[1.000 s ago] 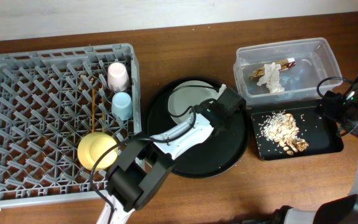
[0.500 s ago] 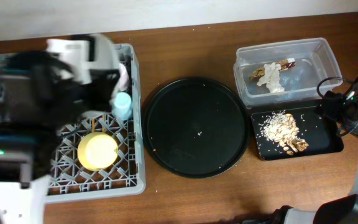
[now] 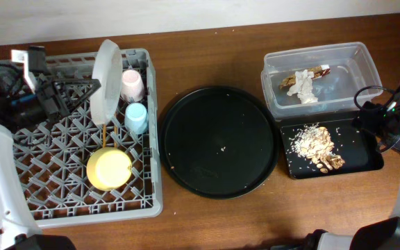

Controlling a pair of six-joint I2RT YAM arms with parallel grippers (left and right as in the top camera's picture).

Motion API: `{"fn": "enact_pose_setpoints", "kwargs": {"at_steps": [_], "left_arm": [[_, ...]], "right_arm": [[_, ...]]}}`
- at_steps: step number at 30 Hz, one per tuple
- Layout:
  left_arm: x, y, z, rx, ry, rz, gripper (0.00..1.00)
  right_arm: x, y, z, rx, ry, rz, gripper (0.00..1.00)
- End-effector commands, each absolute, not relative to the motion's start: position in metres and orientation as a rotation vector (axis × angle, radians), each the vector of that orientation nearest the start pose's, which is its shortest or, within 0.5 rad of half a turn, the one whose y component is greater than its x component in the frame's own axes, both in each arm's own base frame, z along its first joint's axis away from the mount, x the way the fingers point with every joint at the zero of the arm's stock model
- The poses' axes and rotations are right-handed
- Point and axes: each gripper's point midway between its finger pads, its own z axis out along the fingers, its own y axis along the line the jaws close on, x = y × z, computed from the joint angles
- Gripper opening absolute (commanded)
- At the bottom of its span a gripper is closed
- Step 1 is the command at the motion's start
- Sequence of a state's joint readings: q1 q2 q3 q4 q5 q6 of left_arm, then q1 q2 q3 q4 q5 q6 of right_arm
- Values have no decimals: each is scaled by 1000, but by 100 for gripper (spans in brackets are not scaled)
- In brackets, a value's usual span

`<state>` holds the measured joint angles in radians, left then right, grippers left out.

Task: Sort waste into correct bins and load items into the dishwasher rack
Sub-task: 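Lift the white plate and stand it upright in the rack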

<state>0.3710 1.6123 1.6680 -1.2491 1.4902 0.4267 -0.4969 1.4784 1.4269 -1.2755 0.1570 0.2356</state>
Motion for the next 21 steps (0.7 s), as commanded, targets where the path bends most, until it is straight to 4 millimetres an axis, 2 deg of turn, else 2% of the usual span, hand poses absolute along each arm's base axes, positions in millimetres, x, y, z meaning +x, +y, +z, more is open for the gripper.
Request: {"fn": "enact_pose_setpoints", "kwargs": {"at_steps": [1, 4, 6, 10, 21], "left_arm": [[352, -24, 368, 373, 1768, -1359, 0], [360, -5, 356, 320, 1778, -1342, 0], [365, -2, 348, 297, 1788, -1360, 0], [377, 4, 311, 250, 1804, -1410, 0], [402, 19, 257, 226, 1765, -1458, 0]], "right_arm": [[253, -171, 192, 1075, 2685, -292, 99], [253, -171, 192, 1075, 2685, -292, 99], [253, -171, 192, 1075, 2685, -292, 99], [253, -171, 192, 1075, 2685, -292, 99], [253, -171, 192, 1075, 2685, -292, 99]]}}
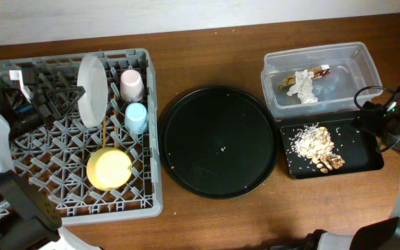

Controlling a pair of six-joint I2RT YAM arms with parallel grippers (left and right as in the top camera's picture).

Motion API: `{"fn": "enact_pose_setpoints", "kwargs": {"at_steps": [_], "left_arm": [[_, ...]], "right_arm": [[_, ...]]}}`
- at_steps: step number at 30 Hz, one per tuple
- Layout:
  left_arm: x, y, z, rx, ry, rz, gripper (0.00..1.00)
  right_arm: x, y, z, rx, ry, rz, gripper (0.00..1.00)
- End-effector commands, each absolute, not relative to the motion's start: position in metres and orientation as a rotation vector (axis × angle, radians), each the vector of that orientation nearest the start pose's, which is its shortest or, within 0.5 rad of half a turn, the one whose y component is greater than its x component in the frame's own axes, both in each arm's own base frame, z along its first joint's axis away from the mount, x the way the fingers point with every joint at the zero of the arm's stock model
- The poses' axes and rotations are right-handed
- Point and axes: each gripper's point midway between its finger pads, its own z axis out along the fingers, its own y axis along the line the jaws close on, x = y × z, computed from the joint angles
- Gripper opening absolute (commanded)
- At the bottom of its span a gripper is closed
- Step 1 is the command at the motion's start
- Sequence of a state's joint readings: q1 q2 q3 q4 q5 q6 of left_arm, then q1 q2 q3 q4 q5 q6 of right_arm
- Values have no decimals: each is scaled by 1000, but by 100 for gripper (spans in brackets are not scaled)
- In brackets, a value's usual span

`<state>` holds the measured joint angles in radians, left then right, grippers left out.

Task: Sort waste into correct bins and load items into the dishwasher rack
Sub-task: 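Lift the white plate and stand it upright in the rack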

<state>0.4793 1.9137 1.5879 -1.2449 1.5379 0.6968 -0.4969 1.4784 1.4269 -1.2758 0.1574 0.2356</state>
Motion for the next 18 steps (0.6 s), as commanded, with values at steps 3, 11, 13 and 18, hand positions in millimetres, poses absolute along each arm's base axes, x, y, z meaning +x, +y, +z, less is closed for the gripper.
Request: {"fn": "enact_pose_setpoints", "kwargs": {"at_steps": [3, 11, 13, 18], "left_arm": [[408, 22, 242, 229, 1763, -1455, 0], [422, 28, 205, 250, 1757, -1442, 0], [426, 27, 193, 246, 1761, -1454, 0], [431, 25, 168, 214, 1781, -1496, 8]], "right_arm": [[253, -171, 192, 1075, 2685, -292, 99], [253, -171, 192, 1075, 2685, -292, 99], [253, -171, 192, 1075, 2685, -292, 99], [253, -171, 192, 1075, 2685, -292, 99]]}}
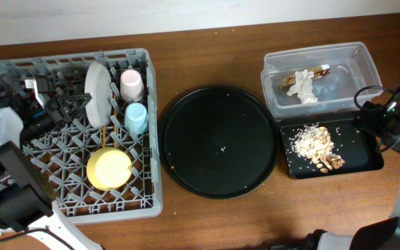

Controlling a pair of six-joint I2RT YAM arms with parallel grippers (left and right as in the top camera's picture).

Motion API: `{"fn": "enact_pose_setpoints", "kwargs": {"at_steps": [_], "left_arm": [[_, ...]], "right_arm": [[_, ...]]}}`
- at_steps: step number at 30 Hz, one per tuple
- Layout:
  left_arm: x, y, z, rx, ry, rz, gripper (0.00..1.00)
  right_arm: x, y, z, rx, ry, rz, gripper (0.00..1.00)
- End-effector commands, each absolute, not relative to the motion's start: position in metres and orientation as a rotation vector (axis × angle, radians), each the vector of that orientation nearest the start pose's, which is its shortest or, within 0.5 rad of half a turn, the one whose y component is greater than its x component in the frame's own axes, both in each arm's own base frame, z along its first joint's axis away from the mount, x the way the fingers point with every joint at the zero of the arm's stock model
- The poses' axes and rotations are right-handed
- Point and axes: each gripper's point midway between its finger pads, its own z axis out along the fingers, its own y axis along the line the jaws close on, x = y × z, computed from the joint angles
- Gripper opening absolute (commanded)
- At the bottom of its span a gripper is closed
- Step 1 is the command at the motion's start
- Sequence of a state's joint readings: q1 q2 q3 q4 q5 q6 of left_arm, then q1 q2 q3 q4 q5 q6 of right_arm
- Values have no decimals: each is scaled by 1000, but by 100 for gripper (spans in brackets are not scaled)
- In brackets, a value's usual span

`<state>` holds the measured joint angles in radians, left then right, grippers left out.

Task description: Sort waste into correct bins and load items into the dishwasher rack

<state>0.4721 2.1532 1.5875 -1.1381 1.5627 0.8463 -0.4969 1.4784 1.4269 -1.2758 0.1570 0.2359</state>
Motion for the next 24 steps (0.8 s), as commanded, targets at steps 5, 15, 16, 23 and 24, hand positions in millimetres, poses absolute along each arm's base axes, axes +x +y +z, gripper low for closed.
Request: {"fn": "enact_pose_setpoints", "kwargs": {"at_steps": [5, 15, 16, 23, 24], "left_arm": [[430, 24, 168, 194, 1789, -1512, 52], [375, 7, 279, 219, 1773, -1452, 99], [367, 3, 290, 222, 1775, -1449, 99], [306, -46, 358, 324, 1805, -1430, 99], [302, -51, 361, 332, 1807, -1441, 99]], "right_arm": [[253, -171, 192, 1075, 2685, -292, 99], [253, -171, 192, 1075, 2685, -292, 99], [253, -171, 192, 1075, 2685, -292, 99], [253, -171, 192, 1075, 2685, -292, 99], [253, -171, 192, 1075, 2685, -292, 99]]}}
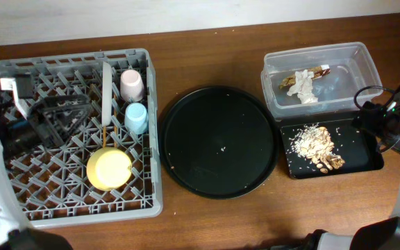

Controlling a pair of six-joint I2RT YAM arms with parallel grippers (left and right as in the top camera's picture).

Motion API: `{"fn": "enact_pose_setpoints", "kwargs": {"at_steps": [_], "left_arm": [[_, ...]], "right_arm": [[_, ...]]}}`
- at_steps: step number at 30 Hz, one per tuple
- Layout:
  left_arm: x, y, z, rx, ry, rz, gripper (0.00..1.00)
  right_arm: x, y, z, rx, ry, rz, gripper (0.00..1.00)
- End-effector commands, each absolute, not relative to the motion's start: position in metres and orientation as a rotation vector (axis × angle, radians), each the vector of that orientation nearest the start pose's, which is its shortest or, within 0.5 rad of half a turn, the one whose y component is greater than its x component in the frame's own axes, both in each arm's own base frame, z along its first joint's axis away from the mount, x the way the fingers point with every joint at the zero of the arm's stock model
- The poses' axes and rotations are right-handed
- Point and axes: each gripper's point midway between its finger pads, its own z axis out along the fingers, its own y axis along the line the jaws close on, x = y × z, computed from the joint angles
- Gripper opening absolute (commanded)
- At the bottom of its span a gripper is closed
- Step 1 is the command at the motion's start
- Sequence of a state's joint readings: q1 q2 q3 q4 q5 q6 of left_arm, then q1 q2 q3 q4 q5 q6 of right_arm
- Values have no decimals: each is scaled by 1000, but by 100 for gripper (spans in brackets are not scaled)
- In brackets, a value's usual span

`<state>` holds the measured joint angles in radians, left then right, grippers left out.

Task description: Sort waste into correct bins and load items into the dishwasher rack

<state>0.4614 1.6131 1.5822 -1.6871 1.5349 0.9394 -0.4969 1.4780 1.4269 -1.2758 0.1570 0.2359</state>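
Observation:
The grey dishwasher rack (151, 139) fills the left of the overhead view. In it a white plate (106, 94) stands on edge, upright, beside a pink cup (131, 85) and a blue cup (136, 117), with a yellow bowl (108, 169) turned down in front. My left gripper (82, 114) hangs over the rack just left of the plate, jaws spread and holding nothing. My right gripper (368, 119) rests at the right edge of the black scrap tray (367, 161); its jaws are too dark to read.
A large round black tray (217, 142) lies in the middle with a few crumbs. A clear plastic bin (356, 59) at the back right holds crumpled tissue and wrappers. The black tray below it carries food scraps (318, 146).
The plate now stands thin and edge-on in the rack slots instead of leaning. My left gripper has drawn back to the left, off the plate. The right arm is unchanged.
My left gripper first held the white plate tilted over the rack's back, near the cups. At the following moments the plate sat lower and further left, more upright each time. Now it stands alone in the rack, and the gripper is open beside it.

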Motion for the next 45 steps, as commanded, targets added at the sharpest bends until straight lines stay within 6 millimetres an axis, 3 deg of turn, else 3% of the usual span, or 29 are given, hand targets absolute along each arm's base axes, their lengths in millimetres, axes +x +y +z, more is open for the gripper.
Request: {"fn": "enact_pose_setpoints", "kwargs": {"at_steps": [1, 4, 6, 7, 9, 10, 13, 17, 20, 24, 26, 28, 31, 33, 37, 39, 41, 45], "left_arm": [[300, -54, 363, 334, 1812, -1450, 99], [305, -51, 354, 244, 1911, -1485, 99], [319, -42, 330, 84, 2119, -1427, 99], [326, -36, 318, 4, 2221, -1347, 99], [351, -10, 286, -218, 2435, -928, 99], [356, -9, 281, -261, 2466, -798, 99], [369, -64, 285, -65, 2474, -638, 99], [374, -68, 272, -56, 2501, -242, 99], [370, -87, 272, 12, 2504, -245, 99], [369, -92, 272, 29, 2505, -251, 99], [369, -92, 272, 30, 2506, -251, 99], [369, -93, 272, 30, 2505, -251, 99], [369, -93, 272, 30, 2506, -251, 99], [369, -93, 272, 29, 2505, -251, 99], [369, -93, 272, 30, 2505, -251, 99], [369, -93, 272, 30, 2505, -251, 99], [369, -93, 272, 29, 2506, -251, 99], [369, -93, 272, 29, 2505, -251, 99]], "right_arm": [[253, -171, 192, 1075, 2685, -292, 99], [253, -171, 192, 1075, 2685, -292, 98], [253, -171, 192, 1075, 2685, -292, 99], [253, -171, 192, 1075, 2685, -292, 99], [253, -171, 192, 1075, 2685, -292, 99], [253, -171, 192, 1075, 2685, -292, 99], [253, -171, 192, 1075, 2685, -292, 99], [254, -171, 186, 1078, 2706, -290, 99], [253, -170, 188, 1076, 2701, -290, 99], [255, -144, 226, 932, 2603, -280, 99], [262, -98, 254, 701, 2554, -228, 99], [258, -34, 284, 393, 2488, -125, 99], [235, 19, 314, 121, 2381, 8, 99], [212, 23, 334, 83, 2285, 58, 99], [175, -11, 355, 197, 2036, -2, 99], [177, -16, 361, 237, 1812, 30, 99], [182, -16, 350, 245, 1603, 82, 99], [204, -5, 330, 171, 1353, 159, 99]]}}
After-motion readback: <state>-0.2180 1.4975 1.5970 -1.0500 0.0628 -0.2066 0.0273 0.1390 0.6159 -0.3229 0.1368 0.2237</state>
